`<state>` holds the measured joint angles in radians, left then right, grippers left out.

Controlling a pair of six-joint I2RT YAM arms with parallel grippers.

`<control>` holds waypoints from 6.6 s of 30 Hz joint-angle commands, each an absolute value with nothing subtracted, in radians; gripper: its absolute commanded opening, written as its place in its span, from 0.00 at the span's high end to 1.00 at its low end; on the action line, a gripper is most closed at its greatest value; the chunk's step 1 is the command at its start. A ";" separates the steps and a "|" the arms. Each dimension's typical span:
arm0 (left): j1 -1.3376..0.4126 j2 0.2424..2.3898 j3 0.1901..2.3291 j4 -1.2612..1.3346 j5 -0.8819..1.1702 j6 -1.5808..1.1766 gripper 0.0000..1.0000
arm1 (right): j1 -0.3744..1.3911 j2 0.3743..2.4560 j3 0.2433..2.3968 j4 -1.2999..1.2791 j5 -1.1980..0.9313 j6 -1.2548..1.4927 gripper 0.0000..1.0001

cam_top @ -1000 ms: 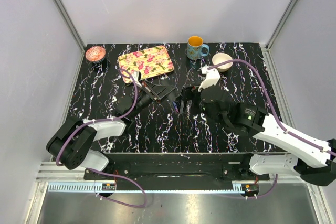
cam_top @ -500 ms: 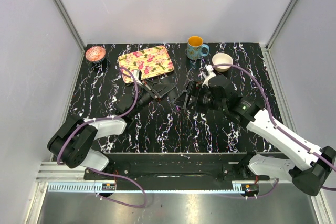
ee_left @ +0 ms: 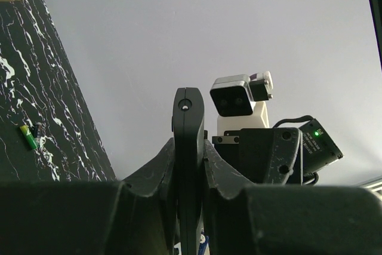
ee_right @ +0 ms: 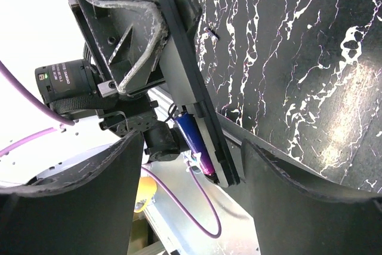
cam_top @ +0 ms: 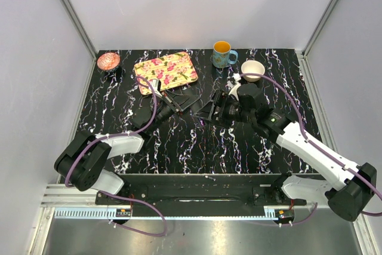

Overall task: Load the batteries into the remote control
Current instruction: Load the battery into the remote control, then pick up the battery from the center of the board.

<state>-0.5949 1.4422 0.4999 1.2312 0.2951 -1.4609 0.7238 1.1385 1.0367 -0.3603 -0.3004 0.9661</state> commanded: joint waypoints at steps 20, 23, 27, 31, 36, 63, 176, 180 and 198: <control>-0.592 1.420 0.534 1.548 0.316 -1.459 1.00 | 0.657 1.180 0.979 -0.259 -0.382 1.026 0.30; -0.592 1.419 0.534 1.548 0.314 -1.459 1.00 | 0.653 1.180 0.971 -0.252 -0.385 1.032 0.32; -0.592 1.416 0.535 1.548 0.314 -1.457 1.00 | 0.650 1.183 0.962 -0.245 -0.393 1.035 0.35; -0.592 1.411 0.546 1.548 0.316 -1.456 1.00 | 0.650 1.181 0.945 -0.236 -0.400 1.039 0.37; -0.592 1.410 0.558 1.546 0.321 -1.457 1.00 | 0.649 1.183 0.930 -0.225 -0.410 1.042 0.37; -0.591 1.401 0.604 1.583 0.305 -1.519 1.00 | 0.650 1.155 0.807 -0.134 -0.436 1.085 0.40; -0.601 1.479 0.557 1.652 0.437 -1.580 1.00 | 0.643 1.132 0.949 -0.250 -0.423 0.818 0.42; -0.601 1.480 0.538 1.652 0.439 -1.568 1.00 | 0.643 1.109 0.979 -0.253 -0.433 0.845 0.27; -0.502 1.323 0.379 1.582 0.486 -1.523 1.00 | 0.538 1.118 0.930 -0.364 -0.141 0.687 0.23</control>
